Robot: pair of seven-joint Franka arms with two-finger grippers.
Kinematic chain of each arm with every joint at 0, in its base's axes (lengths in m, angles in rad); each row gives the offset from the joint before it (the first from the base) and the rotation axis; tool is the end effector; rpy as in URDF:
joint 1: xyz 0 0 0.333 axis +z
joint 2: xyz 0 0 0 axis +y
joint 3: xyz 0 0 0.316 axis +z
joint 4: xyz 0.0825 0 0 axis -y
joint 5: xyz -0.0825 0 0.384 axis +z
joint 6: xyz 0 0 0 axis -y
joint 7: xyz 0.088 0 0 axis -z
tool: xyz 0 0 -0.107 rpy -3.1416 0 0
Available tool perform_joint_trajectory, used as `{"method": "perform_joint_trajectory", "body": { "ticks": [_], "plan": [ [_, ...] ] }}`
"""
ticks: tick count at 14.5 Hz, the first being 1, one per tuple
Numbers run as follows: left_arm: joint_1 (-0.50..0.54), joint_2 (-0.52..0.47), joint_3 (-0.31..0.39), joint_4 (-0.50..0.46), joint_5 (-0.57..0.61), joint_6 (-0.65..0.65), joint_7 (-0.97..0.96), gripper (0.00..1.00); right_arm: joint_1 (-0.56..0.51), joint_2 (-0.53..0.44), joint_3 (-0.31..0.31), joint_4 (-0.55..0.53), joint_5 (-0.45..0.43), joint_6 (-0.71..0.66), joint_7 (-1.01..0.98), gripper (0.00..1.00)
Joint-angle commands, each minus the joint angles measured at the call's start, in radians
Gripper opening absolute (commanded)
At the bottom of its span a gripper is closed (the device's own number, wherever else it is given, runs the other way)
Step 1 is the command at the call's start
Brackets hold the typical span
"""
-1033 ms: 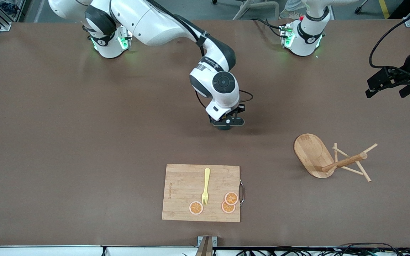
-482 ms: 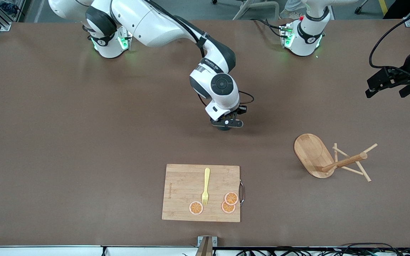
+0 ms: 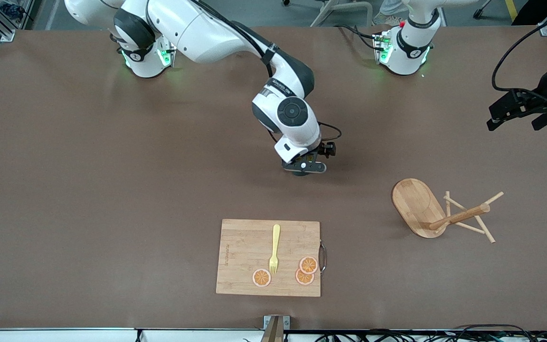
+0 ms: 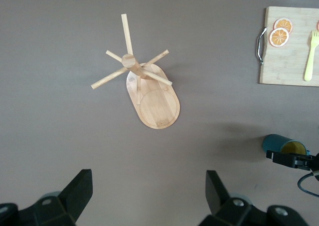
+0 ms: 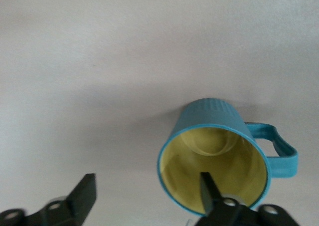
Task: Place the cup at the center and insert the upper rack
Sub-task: 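Set the mug down and open the right gripper while the left gripper approaches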
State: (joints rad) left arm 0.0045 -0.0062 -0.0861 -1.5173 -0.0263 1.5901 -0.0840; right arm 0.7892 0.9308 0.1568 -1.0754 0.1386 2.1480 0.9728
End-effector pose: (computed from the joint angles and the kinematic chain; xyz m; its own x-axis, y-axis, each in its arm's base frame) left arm 0.5530 -0.0482 0.6551 0.9971 0.0031 0.0765 0.0006 -0.9995 0.0323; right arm 0.4908 0.6172 0.2811 0.9803 -0.1475 -0.1313 -0.1766 -0.9523 -0.2490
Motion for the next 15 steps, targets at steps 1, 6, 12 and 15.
{"method": "perform_joint_trajectory", "body": {
  "ticks": [1,6,12,15],
  "plan": [
    [0.002,-0.006,-0.006,0.005,-0.018,-0.009,-0.017,1.0,-0.048,-0.062,0.006,-0.001,0.022,-0.061,0.007,1.0],
    [-0.004,-0.012,-0.121,0.009,-0.018,-0.009,-0.273,1.0,-0.212,-0.239,-0.013,-0.004,0.01,-0.264,-0.038,1.0],
    [-0.015,0.012,-0.36,0.008,-0.001,0.008,-0.647,1.0,-0.543,-0.34,-0.008,-0.009,-0.063,-0.495,-0.282,1.0],
    [-0.073,0.069,-0.495,0.005,0.081,0.079,-0.877,1.0,-0.669,-0.397,-0.008,-0.011,-0.091,-0.531,-0.425,1.0]
  ]
}}
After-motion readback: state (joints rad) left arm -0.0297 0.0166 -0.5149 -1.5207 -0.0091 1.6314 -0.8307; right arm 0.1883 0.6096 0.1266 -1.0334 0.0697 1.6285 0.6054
